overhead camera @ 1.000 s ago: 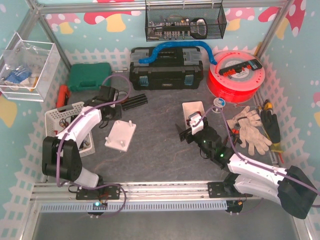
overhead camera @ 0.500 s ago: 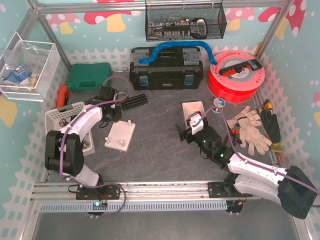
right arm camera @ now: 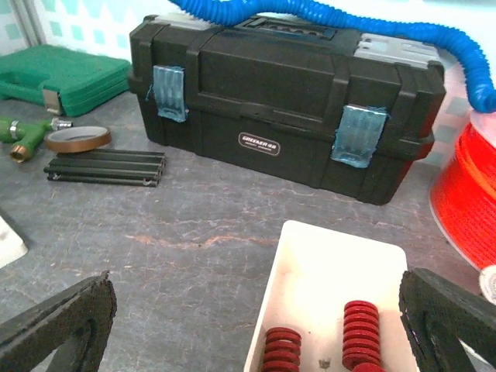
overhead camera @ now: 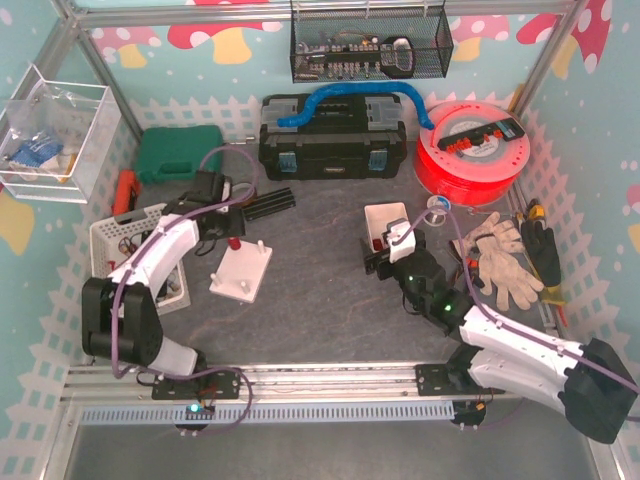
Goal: Install the large spring
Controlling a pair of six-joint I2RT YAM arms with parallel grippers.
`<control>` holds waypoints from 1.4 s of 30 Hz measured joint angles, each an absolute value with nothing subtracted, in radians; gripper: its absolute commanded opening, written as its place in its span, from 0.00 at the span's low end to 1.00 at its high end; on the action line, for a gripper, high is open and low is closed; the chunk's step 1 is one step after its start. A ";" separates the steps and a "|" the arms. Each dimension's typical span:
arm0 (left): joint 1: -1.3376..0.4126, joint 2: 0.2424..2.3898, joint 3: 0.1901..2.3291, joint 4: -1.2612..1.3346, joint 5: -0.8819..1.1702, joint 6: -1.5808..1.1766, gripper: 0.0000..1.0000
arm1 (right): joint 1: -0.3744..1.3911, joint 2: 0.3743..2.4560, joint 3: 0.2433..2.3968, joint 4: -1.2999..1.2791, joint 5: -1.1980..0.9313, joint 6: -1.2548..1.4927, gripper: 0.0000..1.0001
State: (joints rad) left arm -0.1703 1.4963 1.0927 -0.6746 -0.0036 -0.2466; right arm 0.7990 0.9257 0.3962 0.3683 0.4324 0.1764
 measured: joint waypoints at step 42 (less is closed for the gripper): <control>-0.626 1.170 0.533 0.363 0.002 -0.331 0.99 | 0.405 1.729 1.061 -0.307 0.236 0.391 0.36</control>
